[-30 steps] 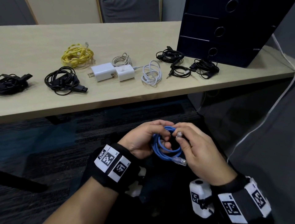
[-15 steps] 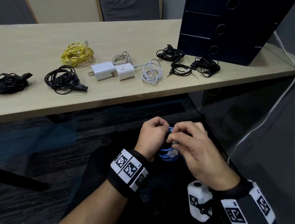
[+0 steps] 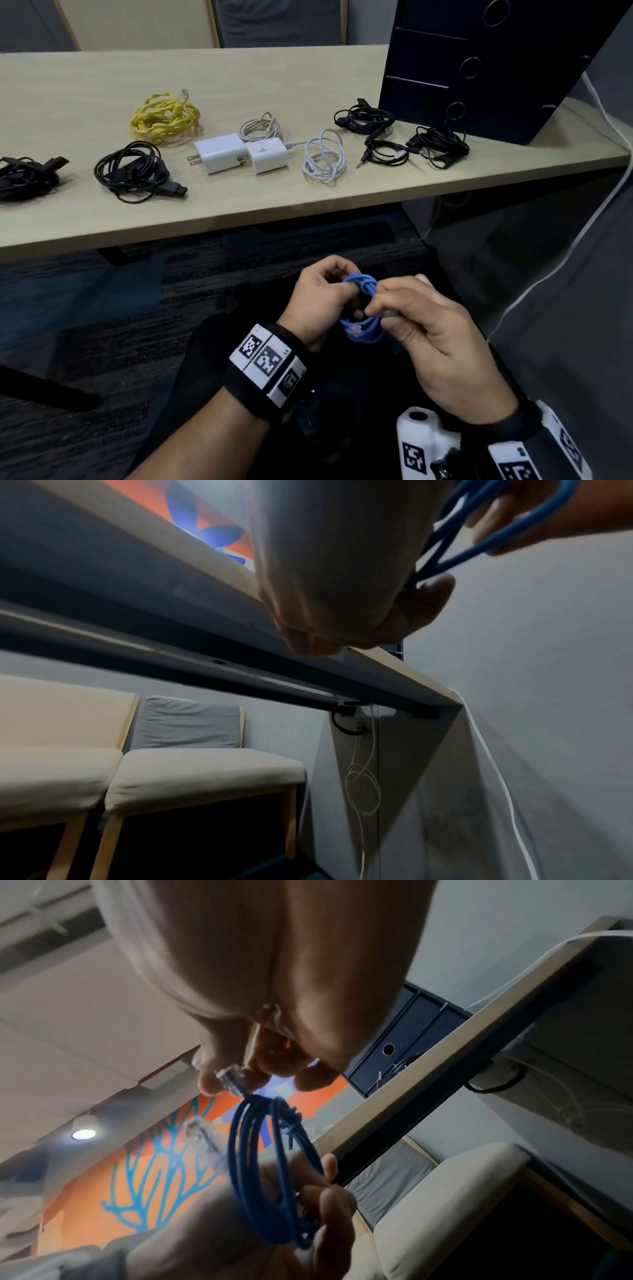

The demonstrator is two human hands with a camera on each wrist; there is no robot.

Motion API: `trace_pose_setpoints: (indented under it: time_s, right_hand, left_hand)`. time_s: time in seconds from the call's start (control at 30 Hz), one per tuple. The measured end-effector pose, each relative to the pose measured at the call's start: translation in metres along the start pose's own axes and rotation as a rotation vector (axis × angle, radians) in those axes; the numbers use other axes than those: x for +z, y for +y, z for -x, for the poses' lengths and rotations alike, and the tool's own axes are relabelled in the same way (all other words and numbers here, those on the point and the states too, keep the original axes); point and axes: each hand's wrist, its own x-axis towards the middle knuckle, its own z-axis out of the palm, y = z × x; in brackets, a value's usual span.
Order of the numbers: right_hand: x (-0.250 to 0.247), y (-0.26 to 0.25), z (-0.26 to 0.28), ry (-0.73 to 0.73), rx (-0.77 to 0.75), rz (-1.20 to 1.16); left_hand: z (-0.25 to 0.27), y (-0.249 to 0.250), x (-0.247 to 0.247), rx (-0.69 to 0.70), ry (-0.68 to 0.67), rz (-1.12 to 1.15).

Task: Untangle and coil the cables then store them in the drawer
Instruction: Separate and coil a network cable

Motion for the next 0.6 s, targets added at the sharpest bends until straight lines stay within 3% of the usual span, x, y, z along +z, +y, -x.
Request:
trace_pose_setpoints:
  time_s: [0.13, 0.23, 0.3, 0.37, 0.43, 0.5, 0.6]
  right_hand:
    - [0.003, 0.007, 0.000, 0.111, 0.028, -0.194]
    - [0.004, 0.015, -0.003, 0.327, 0.220, -0.604]
    - [0.002, 0.021, -0.006, 0.378, 0.340, -0.797]
    - [0.002, 0.024, -0.007, 0.385, 0.377, -0.867]
    - [0.002, 0.024, -0.010, 0.367, 0.343, -0.805]
    - [0.003, 0.022, -0.012, 0.296, 0.300, -0.599]
    - [0.003, 0.024, -0.011, 0.181, 0.272, -0.290]
  left_hand:
    - [-0.003, 0.004, -0.004, -0.011, -0.011, 0.140]
    - [0.000, 0.005, -0.009, 0.005, -0.160, 0.268]
    - [0.005, 0.008, -0.009, 0.056, -0.271, 0.302]
    - [0.008, 0.010, -0.005, 0.124, -0.286, 0.318]
    - [0.007, 0.012, 0.002, 0.180, -0.199, 0.333]
    - [0.005, 0.013, 0.006, 0.224, -0.102, 0.331]
    - [0.004, 0.015, 0.006, 0.243, -0.095, 0.321]
